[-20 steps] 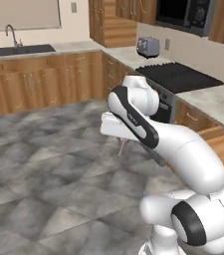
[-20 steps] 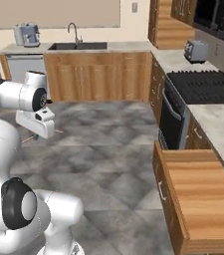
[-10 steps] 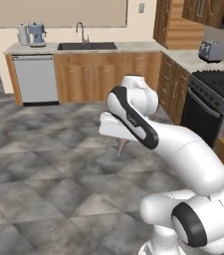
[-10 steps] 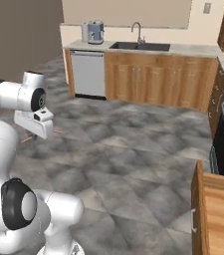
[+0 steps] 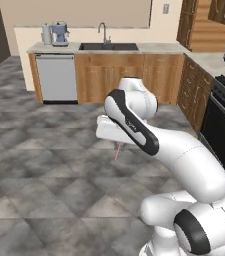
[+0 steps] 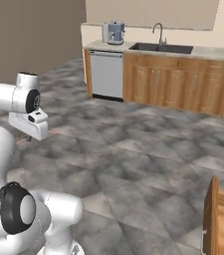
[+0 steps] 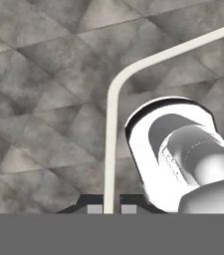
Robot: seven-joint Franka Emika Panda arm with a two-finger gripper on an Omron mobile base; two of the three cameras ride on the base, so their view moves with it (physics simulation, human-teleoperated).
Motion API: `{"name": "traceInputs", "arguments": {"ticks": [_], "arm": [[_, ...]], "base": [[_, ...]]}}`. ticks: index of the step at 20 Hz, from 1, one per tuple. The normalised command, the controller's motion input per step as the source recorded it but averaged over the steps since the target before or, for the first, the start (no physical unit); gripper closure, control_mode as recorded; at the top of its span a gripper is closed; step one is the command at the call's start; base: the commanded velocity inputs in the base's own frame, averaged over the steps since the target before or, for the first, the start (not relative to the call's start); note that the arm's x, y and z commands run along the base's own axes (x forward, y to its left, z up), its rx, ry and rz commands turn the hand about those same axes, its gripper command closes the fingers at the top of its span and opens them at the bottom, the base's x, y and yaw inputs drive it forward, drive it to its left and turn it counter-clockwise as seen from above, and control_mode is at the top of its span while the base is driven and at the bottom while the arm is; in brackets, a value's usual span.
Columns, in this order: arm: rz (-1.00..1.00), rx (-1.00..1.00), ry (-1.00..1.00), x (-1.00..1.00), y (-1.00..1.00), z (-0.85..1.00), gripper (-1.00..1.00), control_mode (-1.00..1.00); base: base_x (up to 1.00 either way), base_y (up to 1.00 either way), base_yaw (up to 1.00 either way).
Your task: Take a straw from the drawer in front and place it inside the glass cup on the dining counter.
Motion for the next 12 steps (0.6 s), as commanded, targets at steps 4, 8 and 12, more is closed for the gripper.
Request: {"name": "traceInputs", "arguments": {"ticks": [4,8,12], "arm": [[0.00,0.00,0.00,0.00,0.00,0.00,1.00,1.00],[0.00,0.00,0.00,0.00,0.00,0.00,1.00,1.00],[0.00,0.00,0.00,0.00,0.00,0.00,1.00,1.00]], "base": [[0.81,0.00,0.00],[0.89,0.00,0.00],[0.96,0.09,0.00]]}}
